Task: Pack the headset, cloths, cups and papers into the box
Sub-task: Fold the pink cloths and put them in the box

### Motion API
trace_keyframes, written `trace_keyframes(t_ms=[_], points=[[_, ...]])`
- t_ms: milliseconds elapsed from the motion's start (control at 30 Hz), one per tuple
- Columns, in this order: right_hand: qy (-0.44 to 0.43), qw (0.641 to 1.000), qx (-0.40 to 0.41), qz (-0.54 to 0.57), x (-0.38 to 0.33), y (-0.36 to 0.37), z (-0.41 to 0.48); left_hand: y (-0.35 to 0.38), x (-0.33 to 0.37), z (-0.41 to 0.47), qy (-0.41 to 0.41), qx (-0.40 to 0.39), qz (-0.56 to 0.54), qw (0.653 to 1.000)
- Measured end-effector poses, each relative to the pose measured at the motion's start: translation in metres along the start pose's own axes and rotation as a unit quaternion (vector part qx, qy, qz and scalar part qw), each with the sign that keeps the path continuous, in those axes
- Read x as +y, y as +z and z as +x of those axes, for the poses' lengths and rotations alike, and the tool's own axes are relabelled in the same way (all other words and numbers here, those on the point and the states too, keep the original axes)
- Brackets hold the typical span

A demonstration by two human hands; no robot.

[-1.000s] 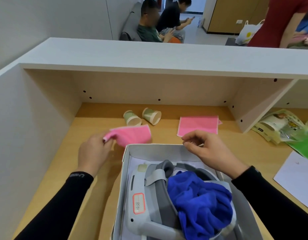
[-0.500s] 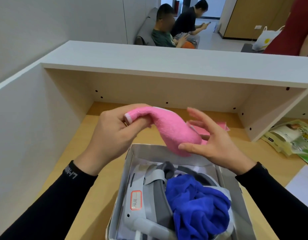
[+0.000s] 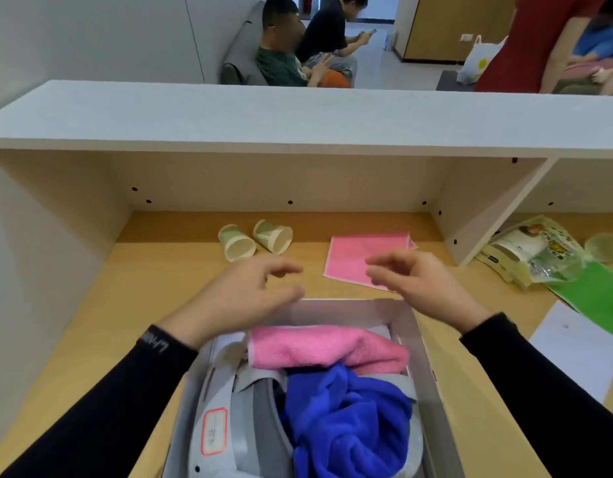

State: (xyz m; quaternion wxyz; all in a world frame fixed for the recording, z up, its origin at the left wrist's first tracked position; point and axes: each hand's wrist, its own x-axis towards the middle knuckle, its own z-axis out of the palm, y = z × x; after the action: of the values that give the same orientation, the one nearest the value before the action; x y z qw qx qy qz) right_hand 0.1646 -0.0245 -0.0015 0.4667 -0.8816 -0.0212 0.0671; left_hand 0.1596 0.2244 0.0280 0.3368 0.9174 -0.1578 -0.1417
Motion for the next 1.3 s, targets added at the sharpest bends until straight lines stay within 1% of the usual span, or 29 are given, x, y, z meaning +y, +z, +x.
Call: trace_keyframes(t_ms=[33, 100, 167, 233, 333, 400, 467, 567, 600, 667, 733, 767, 833, 867, 933, 967, 1033, 1067, 1100, 1200, 1300], points=[[0.012, 1.000, 0.021, -0.011, 0.005, -0.001, 0.012, 0.002, 0.000, 0.016, -0.007, 0.033, 0.014, 0.999], [0.037, 0.998, 0.051, -0.029, 0.021, -0.002, 0.035, 0.009, 0.004, 0.049, -0.025, 0.055, 0.026, 0.998], [0.071, 0.995, 0.070, -0.031, 0.041, -0.001, 0.055, 0.020, 0.005, 0.083, -0.054, 0.023, 0.004, 0.998], [0.119, 0.991, 0.067, -0.014, 0.061, 0.000, 0.071, 0.033, -0.002, 0.117, -0.093, -0.034, -0.018, 0.995], [0.202, 0.976, 0.063, 0.060, 0.090, 0.004, 0.087, 0.053, -0.016, 0.158, -0.157, -0.103, -0.025, 0.982], [0.241, 0.962, 0.071, 0.108, 0.105, 0.008, 0.096, 0.066, -0.027, 0.178, -0.182, -0.120, -0.027, 0.976], [0.259, 0.952, 0.090, 0.135, 0.119, 0.011, 0.105, 0.078, -0.034, 0.194, -0.196, -0.130, -0.042, 0.971], [0.286, 0.939, 0.107, 0.158, 0.130, 0.015, 0.114, 0.097, -0.041, 0.210, -0.209, -0.157, -0.112, 0.959], [0.286, 0.936, 0.114, 0.168, 0.132, 0.017, 0.117, 0.103, -0.041, 0.214, -0.209, -0.158, -0.137, 0.955], [0.285, 0.927, 0.132, 0.204, 0.136, 0.019, 0.119, 0.112, -0.037, 0.217, -0.212, -0.130, -0.188, 0.950], [0.276, 0.928, 0.133, 0.210, 0.138, 0.020, 0.117, 0.114, -0.032, 0.217, -0.223, -0.084, -0.234, 0.943], [0.270, 0.932, 0.127, 0.207, 0.136, 0.019, 0.116, 0.112, -0.029, 0.216, -0.221, -0.061, -0.236, 0.944], [0.245, 0.940, 0.118, 0.205, 0.127, 0.015, 0.113, 0.102, -0.023, 0.210, -0.193, -0.011, -0.204, 0.960], [0.230, 0.944, 0.116, 0.208, 0.118, 0.011, 0.110, 0.094, -0.019, 0.205, -0.164, 0.008, -0.179, 0.970], [0.188, 0.953, 0.102, 0.216, 0.098, -0.001, 0.101, 0.074, -0.012, 0.189, -0.108, 0.028, -0.136, 0.984], [0.158, 0.962, 0.094, 0.204, 0.086, -0.007, 0.094, 0.062, -0.007, 0.177, -0.094, 0.036, -0.115, 0.988], [0.096, 0.983, 0.097, 0.122, 0.061, -0.019, 0.078, 0.037, 0.002, 0.152, -0.076, 0.066, -0.032, 0.994], [0.067, 0.989, 0.107, 0.074, 0.050, -0.024, 0.070, 0.026, 0.007, 0.138, -0.068, 0.086, 0.011, 0.994], [0.042, 0.991, 0.118, 0.044, 0.038, -0.028, 0.060, 0.015, 0.012, 0.122, -0.058, 0.106, 0.029, 0.992], [-0.038, 0.989, 0.136, 0.050, 0.003, -0.034, 0.030, -0.013, 0.029, 0.074, -0.009, 0.149, -0.010, 0.989], [-0.106, 0.984, 0.138, 0.045, -0.022, -0.039, -0.001, -0.032, 0.047, 0.024, 0.039, 0.162, -0.069, 0.984]])
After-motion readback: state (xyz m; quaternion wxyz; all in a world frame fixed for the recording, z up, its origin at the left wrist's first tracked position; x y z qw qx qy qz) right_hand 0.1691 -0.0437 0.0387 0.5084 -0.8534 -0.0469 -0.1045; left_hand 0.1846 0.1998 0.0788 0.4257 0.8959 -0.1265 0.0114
